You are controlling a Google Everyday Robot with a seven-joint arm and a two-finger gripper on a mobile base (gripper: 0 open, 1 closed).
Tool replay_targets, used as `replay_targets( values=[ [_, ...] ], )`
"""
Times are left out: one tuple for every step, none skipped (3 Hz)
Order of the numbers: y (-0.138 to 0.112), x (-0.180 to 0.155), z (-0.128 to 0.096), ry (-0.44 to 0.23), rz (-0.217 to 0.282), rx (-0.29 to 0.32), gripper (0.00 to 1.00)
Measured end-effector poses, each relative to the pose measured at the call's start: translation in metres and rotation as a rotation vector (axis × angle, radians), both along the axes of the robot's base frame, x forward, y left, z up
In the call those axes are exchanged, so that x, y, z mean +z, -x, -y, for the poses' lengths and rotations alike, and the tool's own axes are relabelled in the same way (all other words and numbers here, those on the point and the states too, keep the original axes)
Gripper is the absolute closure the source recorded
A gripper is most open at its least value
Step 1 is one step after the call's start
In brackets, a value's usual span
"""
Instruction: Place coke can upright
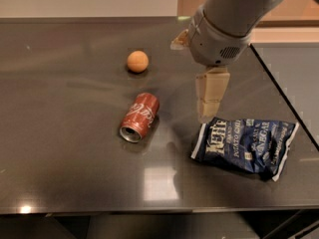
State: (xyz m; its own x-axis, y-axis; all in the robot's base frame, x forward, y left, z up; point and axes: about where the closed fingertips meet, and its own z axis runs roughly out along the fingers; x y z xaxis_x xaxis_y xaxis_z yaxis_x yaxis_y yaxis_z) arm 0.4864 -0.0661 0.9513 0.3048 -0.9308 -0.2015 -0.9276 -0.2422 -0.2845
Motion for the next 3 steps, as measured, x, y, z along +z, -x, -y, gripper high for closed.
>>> replay_targets(
  values=[
    [0.004,-0.009,-0.035,0.019,-0.003,0.139,0.00],
    [0.011,-0.020,-0.067,0.043,-0.006,0.270,0.00],
    [0.018,-0.034,-0.090,0.097,0.013,0.399,0.00]
  ],
)
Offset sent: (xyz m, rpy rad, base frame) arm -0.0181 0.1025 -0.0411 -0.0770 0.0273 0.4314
